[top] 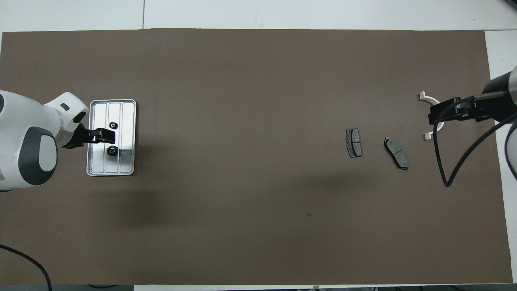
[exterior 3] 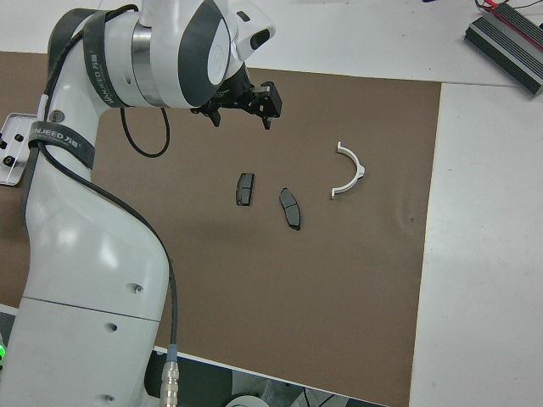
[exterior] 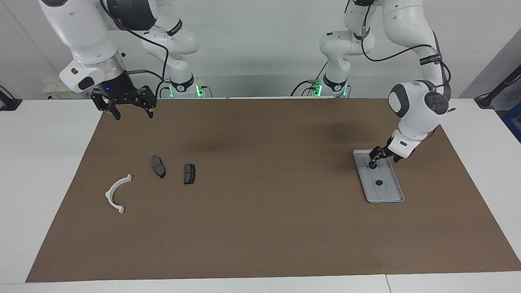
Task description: Place bearing gear from tray to pile
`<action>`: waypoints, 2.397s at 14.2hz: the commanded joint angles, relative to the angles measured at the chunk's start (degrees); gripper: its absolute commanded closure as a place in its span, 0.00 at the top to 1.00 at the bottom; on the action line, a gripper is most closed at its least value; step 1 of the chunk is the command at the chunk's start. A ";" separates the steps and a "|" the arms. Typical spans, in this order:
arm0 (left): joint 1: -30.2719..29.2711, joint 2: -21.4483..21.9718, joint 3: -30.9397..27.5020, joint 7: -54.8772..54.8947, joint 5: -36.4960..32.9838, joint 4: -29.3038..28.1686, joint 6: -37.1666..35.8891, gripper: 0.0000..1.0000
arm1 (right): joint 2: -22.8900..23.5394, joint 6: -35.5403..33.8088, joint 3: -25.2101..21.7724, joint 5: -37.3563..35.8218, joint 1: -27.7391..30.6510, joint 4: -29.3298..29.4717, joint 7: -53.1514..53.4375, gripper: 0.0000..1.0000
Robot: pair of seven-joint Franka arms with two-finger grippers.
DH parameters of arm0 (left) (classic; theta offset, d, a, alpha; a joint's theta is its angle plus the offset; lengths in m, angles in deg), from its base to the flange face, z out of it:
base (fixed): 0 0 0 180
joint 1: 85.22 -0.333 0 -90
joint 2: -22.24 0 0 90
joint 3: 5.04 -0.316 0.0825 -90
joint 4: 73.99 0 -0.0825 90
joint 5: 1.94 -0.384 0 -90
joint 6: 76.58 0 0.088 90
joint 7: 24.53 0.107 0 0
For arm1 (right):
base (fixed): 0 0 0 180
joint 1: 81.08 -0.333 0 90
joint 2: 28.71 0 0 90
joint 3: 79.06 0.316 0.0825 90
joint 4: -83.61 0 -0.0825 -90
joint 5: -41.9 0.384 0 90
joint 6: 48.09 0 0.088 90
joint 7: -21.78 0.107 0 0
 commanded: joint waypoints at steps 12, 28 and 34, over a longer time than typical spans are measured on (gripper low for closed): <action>1.17 -3.21 0.12 -2.20 0.37 -2.81 3.95 0.77 | 8.76 11.70 -0.54 -5.60 -4.92 -1.51 -3.77 1.00; 4.23 -3.57 0.39 -11.57 4.04 5.41 -2.88 0.00 | 12.19 25.42 -0.54 -5.77 -6.85 -9.08 0.61 1.00; 18.02 -7.25 0.21 -34.59 5.82 16.52 -6.34 0.00 | 12.37 26.29 -0.27 -5.77 -6.94 -9.07 2.20 1.00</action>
